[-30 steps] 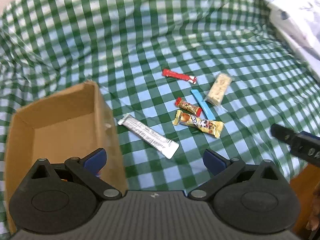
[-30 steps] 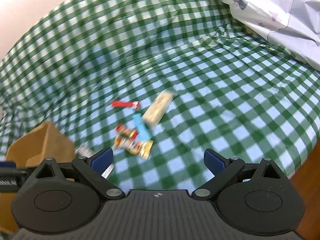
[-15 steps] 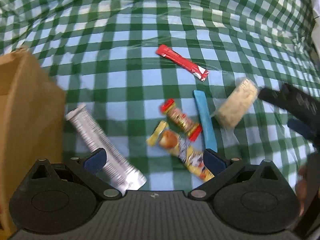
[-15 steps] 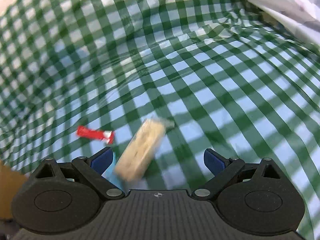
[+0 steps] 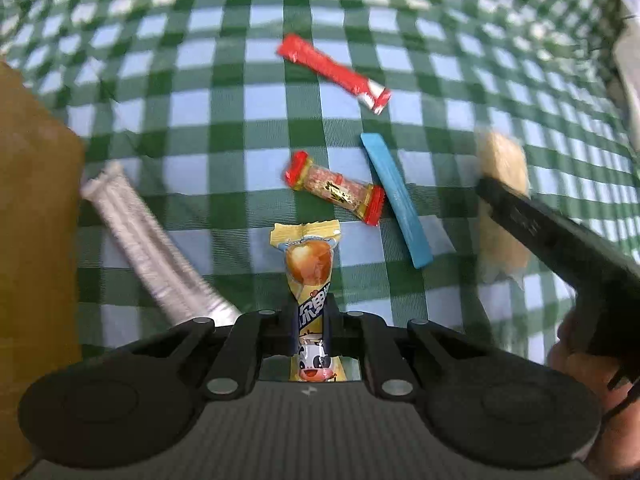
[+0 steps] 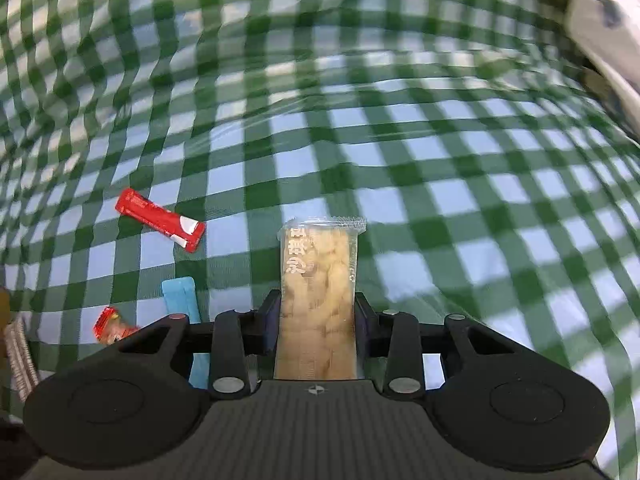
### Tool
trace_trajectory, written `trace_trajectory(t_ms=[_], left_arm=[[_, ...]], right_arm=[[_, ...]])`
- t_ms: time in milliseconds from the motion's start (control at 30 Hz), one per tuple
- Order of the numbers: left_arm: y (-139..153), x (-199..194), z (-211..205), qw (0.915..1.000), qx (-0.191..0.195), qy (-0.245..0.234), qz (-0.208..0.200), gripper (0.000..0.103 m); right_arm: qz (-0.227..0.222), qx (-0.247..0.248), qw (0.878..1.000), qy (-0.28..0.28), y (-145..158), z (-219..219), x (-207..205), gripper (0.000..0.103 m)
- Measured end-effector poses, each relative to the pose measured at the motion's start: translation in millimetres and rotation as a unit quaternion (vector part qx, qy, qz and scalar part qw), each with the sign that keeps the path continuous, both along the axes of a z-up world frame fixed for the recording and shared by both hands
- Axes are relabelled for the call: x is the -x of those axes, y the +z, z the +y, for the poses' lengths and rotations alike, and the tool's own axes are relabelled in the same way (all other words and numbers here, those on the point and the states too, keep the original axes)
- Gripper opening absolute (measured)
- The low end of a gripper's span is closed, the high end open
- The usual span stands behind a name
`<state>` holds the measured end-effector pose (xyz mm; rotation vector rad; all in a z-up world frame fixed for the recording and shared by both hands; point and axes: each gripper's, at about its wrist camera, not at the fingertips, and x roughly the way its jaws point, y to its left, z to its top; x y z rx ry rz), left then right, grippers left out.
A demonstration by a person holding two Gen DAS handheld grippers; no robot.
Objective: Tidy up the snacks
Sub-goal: 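Grasp the yellow-wrapped candy with the left tool while the right tool grasps the pale rice-cake pack, then carry the yellow candy and rice-cake pack over the box with both tools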
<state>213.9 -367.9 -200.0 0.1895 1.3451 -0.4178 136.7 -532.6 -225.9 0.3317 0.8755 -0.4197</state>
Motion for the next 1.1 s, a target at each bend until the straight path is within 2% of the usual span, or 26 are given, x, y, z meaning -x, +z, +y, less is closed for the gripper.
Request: trace_trajectory(t_ms=[233,433,600,800,933,1100], left_arm=[[61.2,46.5,66.5,0.9986,0.034,-0.028,-0.030,0.012],[110.4,91.7,133.0,0.9973,0.053,-0.023,-0.045,0.012],[145.9,130.9,185.9,0.9952,0.053,-0.007,-0.081,0.012],[183.8,179.1,277.4,0.9913,0.050,0.029,-0.118,0.012],[198.0,204.3,331.4,0.9872,0.056,0.056,-0.139,0.012],[208.6,233.9,385.5,0.9813,0.064,0.082,-0.162,0.012]], right_arm=[[-0.064,-0.026,0.996,-0.052,52.6,23.4,99.2,0.038],[-0.082,-0.056,0.994,-0.042,86.1,90.8,173.1,0.038],[-0.106,-0.075,0.992,0.004,124.4,153.1,202.9,0.038],[-0.138,-0.076,0.983,0.092,170.3,230.6,222.7,0.038],[-0.146,-0.079,0.975,0.145,189.4,282.6,234.2,0.038],[-0.134,-0.088,0.967,0.195,196.1,342.5,249.2,0.038]])
